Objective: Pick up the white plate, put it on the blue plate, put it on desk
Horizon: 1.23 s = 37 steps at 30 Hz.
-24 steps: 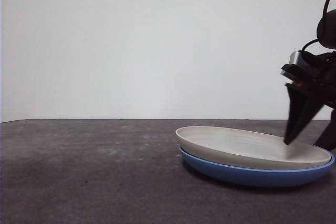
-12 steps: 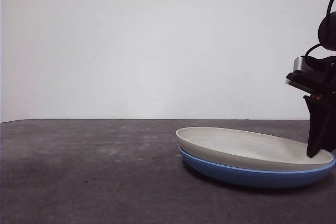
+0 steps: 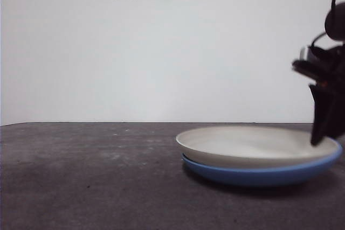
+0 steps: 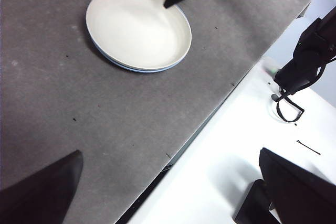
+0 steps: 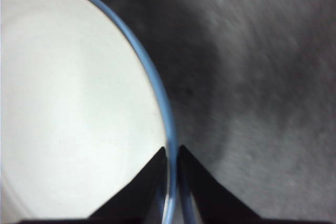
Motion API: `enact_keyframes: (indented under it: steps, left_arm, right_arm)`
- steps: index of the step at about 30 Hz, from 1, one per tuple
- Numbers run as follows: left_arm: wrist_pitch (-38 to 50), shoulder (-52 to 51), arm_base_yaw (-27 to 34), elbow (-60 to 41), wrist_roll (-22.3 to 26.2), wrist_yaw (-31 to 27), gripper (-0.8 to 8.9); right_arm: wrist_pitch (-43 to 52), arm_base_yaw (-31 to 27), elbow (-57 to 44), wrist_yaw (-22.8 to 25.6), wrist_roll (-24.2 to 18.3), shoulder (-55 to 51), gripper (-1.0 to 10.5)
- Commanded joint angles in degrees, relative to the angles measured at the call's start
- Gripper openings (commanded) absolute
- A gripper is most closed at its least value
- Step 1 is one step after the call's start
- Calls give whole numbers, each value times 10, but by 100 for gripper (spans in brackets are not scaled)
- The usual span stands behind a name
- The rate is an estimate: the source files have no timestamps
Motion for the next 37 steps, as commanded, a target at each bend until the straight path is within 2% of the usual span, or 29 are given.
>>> enact_keyframes:
  steps: [1,11,18,23,28,37]
  left_arm:
    - [5,1,-3,5,-4,0,563]
    - [10,1,-3,5,-3,0,563]
    - [24,1,-4,5,-1,0,563]
    - [25,1,-3,5,-1,0,563]
    - [24,1,-4,5,-1,0,563]
    - [24,1,-4,5,-1,0,563]
  right_arm:
    - [-7,15,32,-12,22,0,10]
    - [3,128,88,12,91,23,10]
    - [-6,182,162,12,108,96,10]
    - [-12,194,201,12,109,148,10]
    - [-12,191,204,43,111,168,10]
    - [-17,188,203,41,110,198,10]
